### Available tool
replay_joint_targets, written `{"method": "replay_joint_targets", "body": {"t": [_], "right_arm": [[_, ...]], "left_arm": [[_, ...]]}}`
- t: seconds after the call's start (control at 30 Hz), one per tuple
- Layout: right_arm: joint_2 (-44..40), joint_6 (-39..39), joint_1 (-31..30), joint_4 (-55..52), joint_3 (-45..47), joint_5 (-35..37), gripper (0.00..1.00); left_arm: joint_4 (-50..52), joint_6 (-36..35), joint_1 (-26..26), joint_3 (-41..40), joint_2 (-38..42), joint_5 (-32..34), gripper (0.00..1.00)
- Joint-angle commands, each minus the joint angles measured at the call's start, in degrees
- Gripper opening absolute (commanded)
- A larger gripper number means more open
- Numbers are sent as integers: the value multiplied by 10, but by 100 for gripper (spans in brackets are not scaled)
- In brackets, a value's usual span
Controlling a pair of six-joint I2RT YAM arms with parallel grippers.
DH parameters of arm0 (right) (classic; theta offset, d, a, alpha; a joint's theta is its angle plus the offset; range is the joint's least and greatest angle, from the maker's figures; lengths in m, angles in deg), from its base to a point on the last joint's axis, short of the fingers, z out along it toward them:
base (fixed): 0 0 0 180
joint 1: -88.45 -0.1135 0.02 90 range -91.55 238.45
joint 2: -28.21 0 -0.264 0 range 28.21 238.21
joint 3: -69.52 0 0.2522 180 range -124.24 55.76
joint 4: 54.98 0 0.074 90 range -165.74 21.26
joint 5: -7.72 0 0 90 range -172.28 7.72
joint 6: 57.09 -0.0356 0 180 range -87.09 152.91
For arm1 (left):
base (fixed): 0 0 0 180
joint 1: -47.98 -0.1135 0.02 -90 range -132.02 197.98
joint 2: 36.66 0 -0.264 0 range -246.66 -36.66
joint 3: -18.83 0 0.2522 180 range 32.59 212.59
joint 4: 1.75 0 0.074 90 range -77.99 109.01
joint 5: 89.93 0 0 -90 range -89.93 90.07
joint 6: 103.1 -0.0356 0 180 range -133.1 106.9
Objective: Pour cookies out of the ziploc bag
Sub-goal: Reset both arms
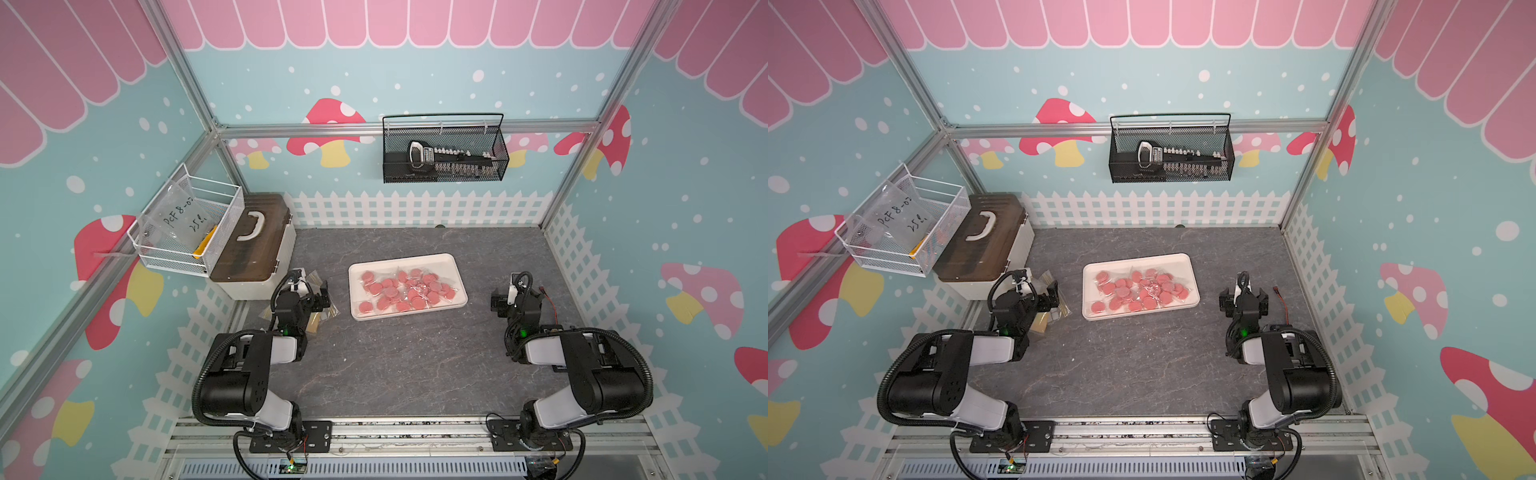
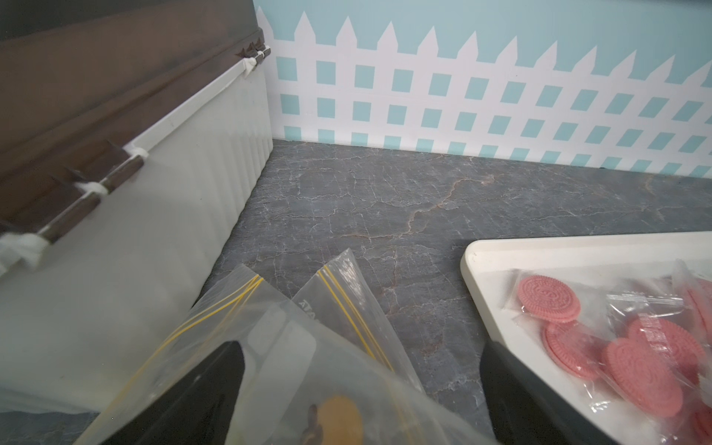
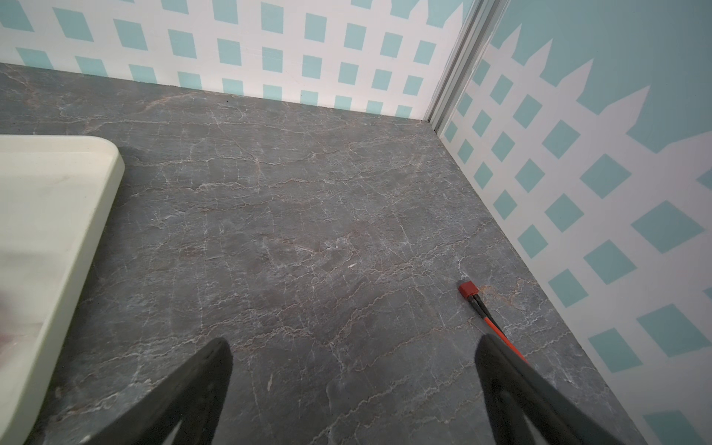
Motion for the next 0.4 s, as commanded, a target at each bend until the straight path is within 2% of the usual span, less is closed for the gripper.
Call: {"method": "replay_joint_targets", "body": {"t": [0.0,0.37], "right_arm": [[-1,-2,2,2,-3,-1,99],[-1,-2,2,3,-3,-1,99]], "left_arm": [[5,-14,1,9,-3,-2,99],[5,-15,4,9,-3,6,99]]}}
